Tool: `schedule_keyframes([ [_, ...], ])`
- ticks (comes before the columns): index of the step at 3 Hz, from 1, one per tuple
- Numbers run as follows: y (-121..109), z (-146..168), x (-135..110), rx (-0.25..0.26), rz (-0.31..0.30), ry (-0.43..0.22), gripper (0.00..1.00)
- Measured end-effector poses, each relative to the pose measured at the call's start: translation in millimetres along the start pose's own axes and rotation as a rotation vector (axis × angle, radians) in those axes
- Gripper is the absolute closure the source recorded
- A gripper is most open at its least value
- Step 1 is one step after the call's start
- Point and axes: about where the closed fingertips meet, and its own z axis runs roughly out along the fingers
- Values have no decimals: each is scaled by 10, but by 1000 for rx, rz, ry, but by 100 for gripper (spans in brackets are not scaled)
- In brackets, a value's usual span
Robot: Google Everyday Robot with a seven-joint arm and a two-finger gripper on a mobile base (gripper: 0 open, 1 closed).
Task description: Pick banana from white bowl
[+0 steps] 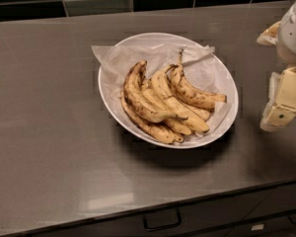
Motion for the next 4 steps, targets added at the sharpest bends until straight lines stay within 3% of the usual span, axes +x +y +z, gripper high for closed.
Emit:
schedule_keyframes([
  [3,-186,181,-394,-20,-61,23,2],
  [4,-216,318,-502,-42,-74,38,17],
])
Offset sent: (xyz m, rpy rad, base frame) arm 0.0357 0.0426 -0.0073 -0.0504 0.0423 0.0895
